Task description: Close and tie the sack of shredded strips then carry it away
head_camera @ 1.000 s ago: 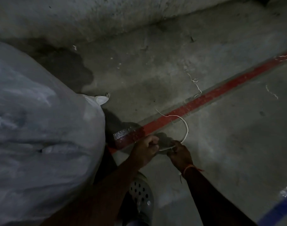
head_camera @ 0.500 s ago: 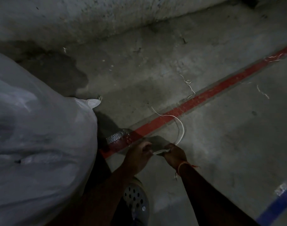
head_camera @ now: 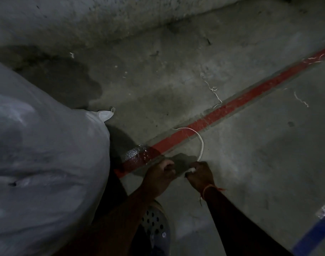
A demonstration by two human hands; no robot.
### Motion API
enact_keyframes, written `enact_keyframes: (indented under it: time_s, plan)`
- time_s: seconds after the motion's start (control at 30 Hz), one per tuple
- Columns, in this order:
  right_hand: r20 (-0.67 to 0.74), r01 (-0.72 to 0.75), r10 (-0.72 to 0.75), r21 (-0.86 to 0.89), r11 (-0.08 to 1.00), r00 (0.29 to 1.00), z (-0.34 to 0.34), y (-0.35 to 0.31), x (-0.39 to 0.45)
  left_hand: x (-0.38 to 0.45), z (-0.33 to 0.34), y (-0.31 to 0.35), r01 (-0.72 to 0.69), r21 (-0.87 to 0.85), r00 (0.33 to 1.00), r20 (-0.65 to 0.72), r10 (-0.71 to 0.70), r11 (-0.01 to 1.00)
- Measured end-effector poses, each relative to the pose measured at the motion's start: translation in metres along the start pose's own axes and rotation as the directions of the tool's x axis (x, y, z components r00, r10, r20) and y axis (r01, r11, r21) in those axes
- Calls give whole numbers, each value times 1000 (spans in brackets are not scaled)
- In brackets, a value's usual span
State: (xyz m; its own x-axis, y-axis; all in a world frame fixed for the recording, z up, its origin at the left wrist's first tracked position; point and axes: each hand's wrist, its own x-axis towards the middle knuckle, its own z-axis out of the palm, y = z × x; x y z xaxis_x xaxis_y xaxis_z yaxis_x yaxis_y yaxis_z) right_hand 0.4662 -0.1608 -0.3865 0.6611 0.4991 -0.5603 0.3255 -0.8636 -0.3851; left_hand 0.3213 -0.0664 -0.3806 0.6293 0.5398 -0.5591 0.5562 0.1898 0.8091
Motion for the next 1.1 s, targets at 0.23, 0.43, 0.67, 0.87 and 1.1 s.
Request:
enact_keyframes:
  time_s: [0.23, 0.43, 0.67, 0.87, 1.1]
  plan:
    - [-185, 99, -79, 101, 990, 980, -9, -6, -19, -15, -5, 16, 1, 9, 999, -38, -1, 1000]
    - [-333, 318, -230, 237, 918, 914, -49, -49, -62, -52, -30, 72, -103, 51, 985, -132, 109, 993]
    - [-409, 526, -369, 393, 754, 835, -116, -159, -150, -147, -90, 175, -262, -106, 949, -209, 236, 959]
    - [-451, 668, -495, 452, 591, 743, -151, -244, -262, -273, -157, 230, -455, -44, 832, -378, 406, 890]
    - [-416, 694, -578, 578, 428, 702, -157, -313, -396, -428, -203, 249, -442, -390, 867, -418, 273, 807]
